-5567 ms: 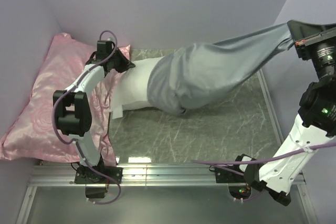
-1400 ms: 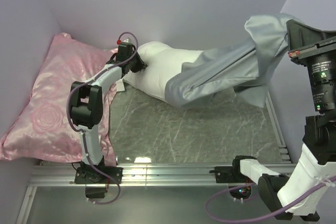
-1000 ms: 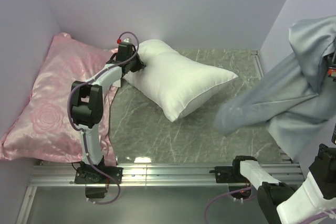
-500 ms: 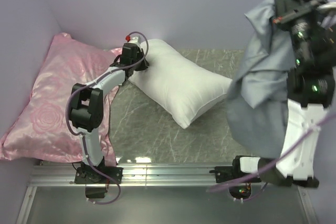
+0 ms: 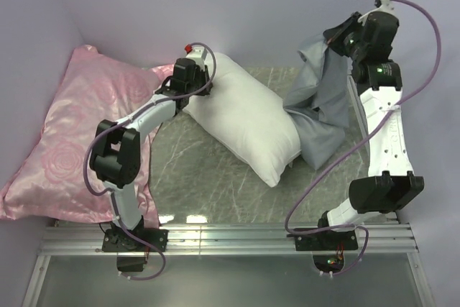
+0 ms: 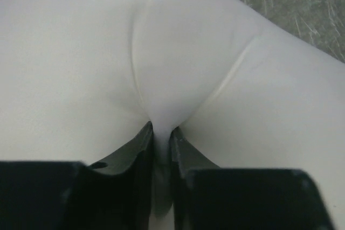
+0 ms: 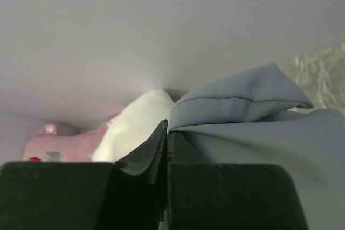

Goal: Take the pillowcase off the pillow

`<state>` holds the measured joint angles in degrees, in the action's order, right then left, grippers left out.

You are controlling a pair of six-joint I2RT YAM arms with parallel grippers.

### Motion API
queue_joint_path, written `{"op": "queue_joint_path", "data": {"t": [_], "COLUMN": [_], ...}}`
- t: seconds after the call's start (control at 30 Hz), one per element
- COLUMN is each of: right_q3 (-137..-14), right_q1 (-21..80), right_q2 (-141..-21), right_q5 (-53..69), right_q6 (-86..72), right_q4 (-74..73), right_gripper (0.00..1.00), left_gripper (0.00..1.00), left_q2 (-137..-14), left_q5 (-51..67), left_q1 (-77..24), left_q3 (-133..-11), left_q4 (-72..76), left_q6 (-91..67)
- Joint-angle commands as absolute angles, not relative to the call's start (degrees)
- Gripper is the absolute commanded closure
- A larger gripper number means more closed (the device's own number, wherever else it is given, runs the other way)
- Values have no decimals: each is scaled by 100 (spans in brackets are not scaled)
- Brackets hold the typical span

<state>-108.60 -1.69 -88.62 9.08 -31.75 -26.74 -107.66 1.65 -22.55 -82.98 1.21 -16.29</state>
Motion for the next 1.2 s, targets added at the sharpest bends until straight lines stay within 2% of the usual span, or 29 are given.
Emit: {"op": "queue_joint_path", "data": {"t": [0.0,0.07,0.17,0.27,0.37,0.5,0.53,0.6,0.63,0.67,0.73,0.83,0.93,0.97,1.0,1.03,1.07,1.13,1.17], "right_q3": [-10452,-9837,-9037,-8255,-7665,-7034,-6892,-6515,-6400,-6259,-5890,-5599,-5423,-5388,-5370,-5370,-5361,-5423,-5423], "right_q1": [-62,-44,-70,-236,-456,-536,-545,-554,-545,-536,-519,-501,-492,-492,-492,-492,-492,-483,-440], "right_q2": [-8745,-8701,-8640,-8605,-8683,-8842,-8798,-8710,-8562,-8456,-8115,-7745,-7322,-7208,-6963,-6839,-6725,-6478,-6399], "right_q5": [361,19,-693,-941,-669,-519,-466,-274,-255,-203,-167,-141,-184,-211,-237,-255,-203,-97,-18], "right_q6": [-2944,-2979,-3050,-3216,-3375,-3401,-3401,-3436,-3437,-3454,-3463,-3454,-3384,-3366,-3340,-3305,-3279,-3191,-3156], "right_q4": [-2699,-2646,-2663,-2514,-2338,-2154,-2075,-1829,-1715,-1627,-1442,-1397,-1450,-1485,-1520,-1599,-1608,-1748,-1766], "right_gripper": [100,100,100,100,100,99,88,72,55,47,35,29,25,25,24,24,20,19,12], "left_gripper": [69,54,40,33,32,30,30,30,30,29,28,29,35,50,58,76,84,93,91], "left_q2": [-10732,-10618,-10407,-10161,-9897,-9668,-9598,-9536,-9527,-9536,-9676,-10000,-10264,-10300,-10309,-10275,-10205,-9845,-9696], "left_q5": [255,254,456,808,1141,924,914,914,818,704,328,-182,-919,-1088,-1299,-1779,-1932,-2231,-2337], "left_q1": [-2355,-2426,-2470,-2513,-2636,-3023,-3189,-3409,-3715,-3892,-4383,-4867,-5273,-5352,-5457,-5484,-5502,-5485,-5467], "left_q3": [-8832,-8833,-8754,-8675,-8526,-8368,-8315,-8140,-8121,-8121,-8165,-8270,-8148,-8017,-7920,-7823,-7439,-7016,-6674], "left_q4": [-325,-343,-369,-360,-238,-308,-290,-150,-149,-167,-237,-473,-789,-930,-1053,-1342,-1388,-1467,-1503], "left_q6": [-1547,-1564,-1608,-1722,-2030,-2293,-2442,-2540,-2540,-2479,-2339,-2294,-2416,-2495,-2740,-2873,-2970,-3269,-3330]}}
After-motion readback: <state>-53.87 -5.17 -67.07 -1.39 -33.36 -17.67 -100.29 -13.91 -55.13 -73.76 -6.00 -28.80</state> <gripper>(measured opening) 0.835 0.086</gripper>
